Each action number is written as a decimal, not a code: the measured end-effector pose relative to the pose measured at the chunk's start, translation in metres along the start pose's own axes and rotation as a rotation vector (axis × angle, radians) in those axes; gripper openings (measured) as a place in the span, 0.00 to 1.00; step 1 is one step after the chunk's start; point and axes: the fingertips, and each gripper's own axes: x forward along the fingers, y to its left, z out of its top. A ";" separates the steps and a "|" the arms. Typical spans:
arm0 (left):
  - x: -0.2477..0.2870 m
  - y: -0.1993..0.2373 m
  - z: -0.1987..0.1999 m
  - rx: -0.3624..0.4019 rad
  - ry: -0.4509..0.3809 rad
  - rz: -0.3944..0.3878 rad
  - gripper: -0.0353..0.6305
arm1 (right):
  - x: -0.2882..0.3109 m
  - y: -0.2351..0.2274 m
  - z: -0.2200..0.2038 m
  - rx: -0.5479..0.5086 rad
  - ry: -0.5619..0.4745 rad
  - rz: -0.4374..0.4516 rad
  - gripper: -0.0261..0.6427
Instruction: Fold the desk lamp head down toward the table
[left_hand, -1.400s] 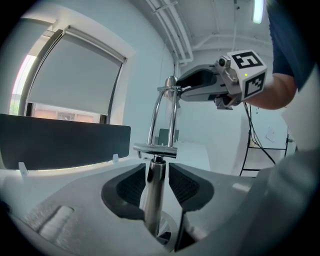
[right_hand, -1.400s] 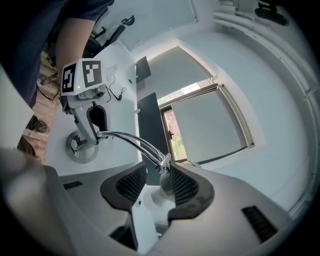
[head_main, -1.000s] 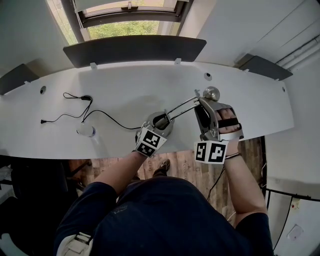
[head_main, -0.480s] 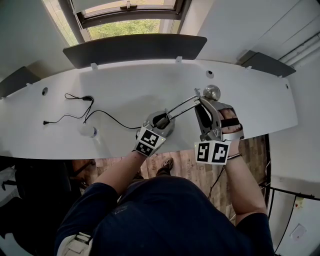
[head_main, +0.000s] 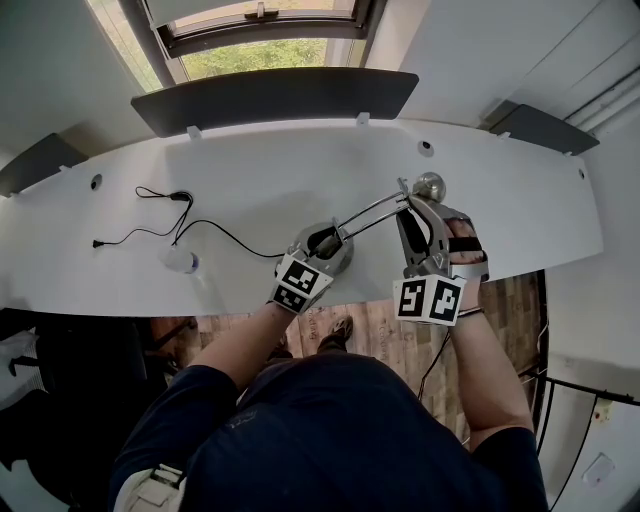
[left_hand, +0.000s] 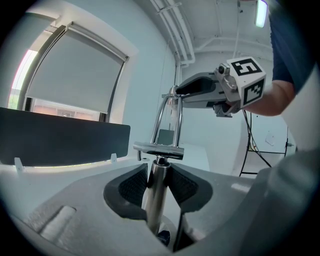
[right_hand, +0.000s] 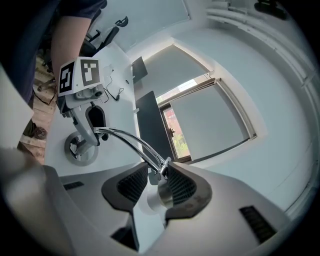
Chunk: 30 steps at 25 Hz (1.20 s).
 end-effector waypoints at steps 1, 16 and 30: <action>0.000 0.000 0.000 -0.001 0.000 0.001 0.24 | 0.001 0.001 -0.004 0.019 0.003 0.005 0.23; 0.002 -0.001 0.003 -0.012 -0.003 0.029 0.24 | 0.026 0.030 -0.053 0.288 -0.035 0.044 0.21; 0.005 0.002 0.002 -0.022 -0.011 0.073 0.24 | 0.058 0.094 -0.085 0.530 -0.065 0.175 0.18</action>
